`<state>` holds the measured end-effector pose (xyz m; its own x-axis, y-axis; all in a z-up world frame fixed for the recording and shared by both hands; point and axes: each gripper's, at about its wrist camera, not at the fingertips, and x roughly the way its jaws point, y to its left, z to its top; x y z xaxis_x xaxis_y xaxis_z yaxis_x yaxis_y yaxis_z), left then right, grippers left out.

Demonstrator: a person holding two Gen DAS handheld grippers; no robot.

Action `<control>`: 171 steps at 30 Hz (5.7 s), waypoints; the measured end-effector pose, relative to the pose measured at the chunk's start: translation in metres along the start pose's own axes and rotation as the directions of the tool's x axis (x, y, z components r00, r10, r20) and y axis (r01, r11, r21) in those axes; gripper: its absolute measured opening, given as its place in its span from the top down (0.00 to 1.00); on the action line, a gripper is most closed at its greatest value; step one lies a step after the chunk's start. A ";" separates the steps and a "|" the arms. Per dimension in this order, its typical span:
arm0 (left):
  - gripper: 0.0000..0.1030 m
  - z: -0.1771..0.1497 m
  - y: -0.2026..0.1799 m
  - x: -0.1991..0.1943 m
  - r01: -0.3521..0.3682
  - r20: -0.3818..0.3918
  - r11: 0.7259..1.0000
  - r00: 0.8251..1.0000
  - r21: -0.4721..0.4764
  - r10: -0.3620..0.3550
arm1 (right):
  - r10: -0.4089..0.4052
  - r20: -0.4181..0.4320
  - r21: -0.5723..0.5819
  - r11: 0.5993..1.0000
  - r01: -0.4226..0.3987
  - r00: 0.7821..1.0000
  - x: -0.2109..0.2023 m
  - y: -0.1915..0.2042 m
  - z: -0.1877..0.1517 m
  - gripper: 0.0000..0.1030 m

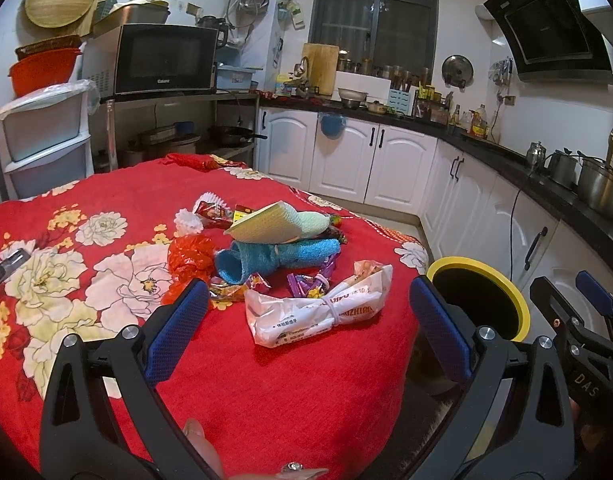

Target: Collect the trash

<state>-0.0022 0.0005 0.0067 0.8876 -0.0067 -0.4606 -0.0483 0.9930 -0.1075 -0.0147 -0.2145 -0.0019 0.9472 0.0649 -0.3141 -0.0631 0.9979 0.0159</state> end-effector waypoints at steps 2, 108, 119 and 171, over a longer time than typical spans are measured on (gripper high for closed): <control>0.10 0.001 0.000 -0.001 0.003 0.002 1.000 1.000 -0.001 -0.003 | -0.002 0.001 0.000 1.000 0.002 1.000 0.000 0.000 0.000 0.06; 0.79 0.017 0.137 0.076 -0.022 -0.230 0.977 0.973 -0.213 -0.028 | 0.396 -0.361 0.173 0.918 -0.356 0.845 0.155 0.048 0.036 0.80; 0.79 0.045 0.084 0.065 0.075 -0.152 0.987 0.984 -0.142 -0.096 | 0.352 -0.291 0.186 0.933 -0.308 0.890 0.142 0.006 0.059 0.80; 0.79 0.071 -0.125 0.139 0.423 -0.201 0.905 0.890 0.037 -0.408 | -0.099 -0.175 0.224 0.965 0.138 0.979 0.124 -0.189 0.068 0.80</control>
<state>0.1600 -0.1162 0.0188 0.7179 -0.4351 -0.5434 0.3491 0.9004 -0.2597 0.1363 -0.3942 0.0210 0.8788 -0.0361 -0.4758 0.1399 0.9728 0.1846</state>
